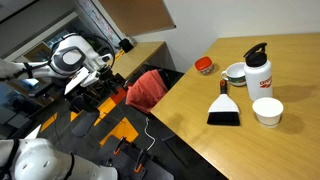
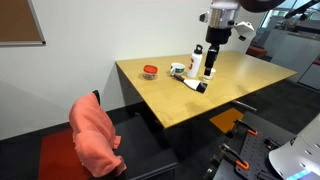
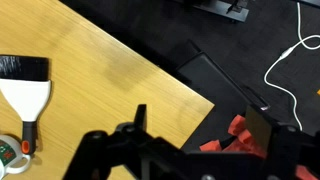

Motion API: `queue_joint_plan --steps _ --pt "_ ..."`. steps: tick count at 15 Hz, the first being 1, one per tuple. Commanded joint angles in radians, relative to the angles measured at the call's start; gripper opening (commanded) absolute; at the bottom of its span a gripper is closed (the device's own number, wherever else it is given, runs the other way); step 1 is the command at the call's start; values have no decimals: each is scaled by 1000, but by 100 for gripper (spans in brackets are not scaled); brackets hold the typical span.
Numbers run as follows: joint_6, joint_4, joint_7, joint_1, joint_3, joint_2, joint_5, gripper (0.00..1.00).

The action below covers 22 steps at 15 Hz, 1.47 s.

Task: Put the orange cloth on the table

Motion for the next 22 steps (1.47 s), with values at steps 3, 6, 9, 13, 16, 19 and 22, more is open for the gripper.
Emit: queue_joint_plan --steps 3,6,9,13,16,19,22 --pt "-2 1 2 5 -4 0 -2 100" --pt "-2 1 2 5 -4 0 -2 100" --pt "37 28 18 21 13 16 7 100" --pt "93 129 77 73 67 73 50 100" --pt "121 227 190 98 126 162 70 100" --pt "228 285 270 132 169 250 119 100" --pt "366 330 292 163 196 345 159 100"
